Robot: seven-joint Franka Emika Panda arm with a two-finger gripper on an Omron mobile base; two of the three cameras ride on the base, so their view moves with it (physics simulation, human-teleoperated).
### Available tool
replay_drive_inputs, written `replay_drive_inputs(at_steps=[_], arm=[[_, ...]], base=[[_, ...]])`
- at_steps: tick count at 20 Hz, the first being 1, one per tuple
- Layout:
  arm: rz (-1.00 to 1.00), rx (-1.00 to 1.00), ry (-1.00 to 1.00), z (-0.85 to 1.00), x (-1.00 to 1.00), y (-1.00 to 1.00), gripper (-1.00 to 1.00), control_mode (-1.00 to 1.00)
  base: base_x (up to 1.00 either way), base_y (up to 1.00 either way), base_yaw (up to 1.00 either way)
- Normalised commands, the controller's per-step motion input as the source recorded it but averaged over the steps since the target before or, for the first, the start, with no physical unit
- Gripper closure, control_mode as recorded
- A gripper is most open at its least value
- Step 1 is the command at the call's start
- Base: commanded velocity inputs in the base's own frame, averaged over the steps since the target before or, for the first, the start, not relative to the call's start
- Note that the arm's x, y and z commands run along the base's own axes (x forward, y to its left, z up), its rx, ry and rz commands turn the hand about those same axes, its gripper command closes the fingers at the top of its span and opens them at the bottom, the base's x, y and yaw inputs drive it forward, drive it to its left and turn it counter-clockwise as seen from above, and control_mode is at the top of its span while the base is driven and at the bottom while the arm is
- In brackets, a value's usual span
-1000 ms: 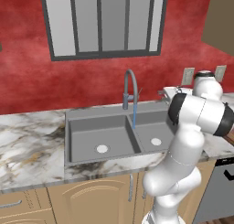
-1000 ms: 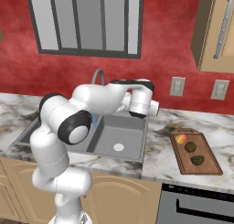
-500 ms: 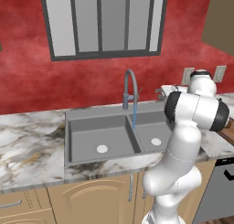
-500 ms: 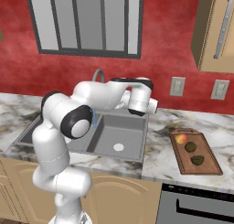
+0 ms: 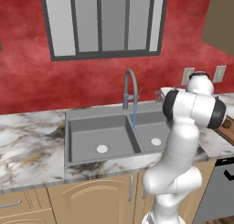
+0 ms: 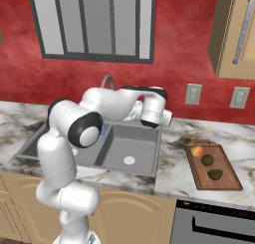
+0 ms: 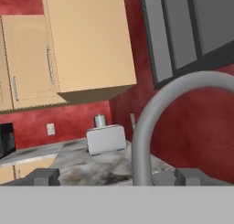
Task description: Pick the kiwi, mango, kiwi from the sink and place them on the cutting board to airdry. Then turn off the sink faucet.
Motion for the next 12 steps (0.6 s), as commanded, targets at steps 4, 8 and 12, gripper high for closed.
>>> replay_drive_inputs(at_steps=[4, 8, 12], arm=[[0.00, 0.00, 0.00, -0.07, 0.08, 0.00, -1.00, -1.00], [0.00, 0.00, 0.00, -0.06, 0.07, 0.00, -1.00, -1.00], [0.00, 0.00, 0.00, -0.07, 0.13, 0.00, -1.00, -1.00]], base=[[0.00, 0.00, 0.00], [0.00, 0.00, 0.00], [0.00, 0.00, 0.00]])
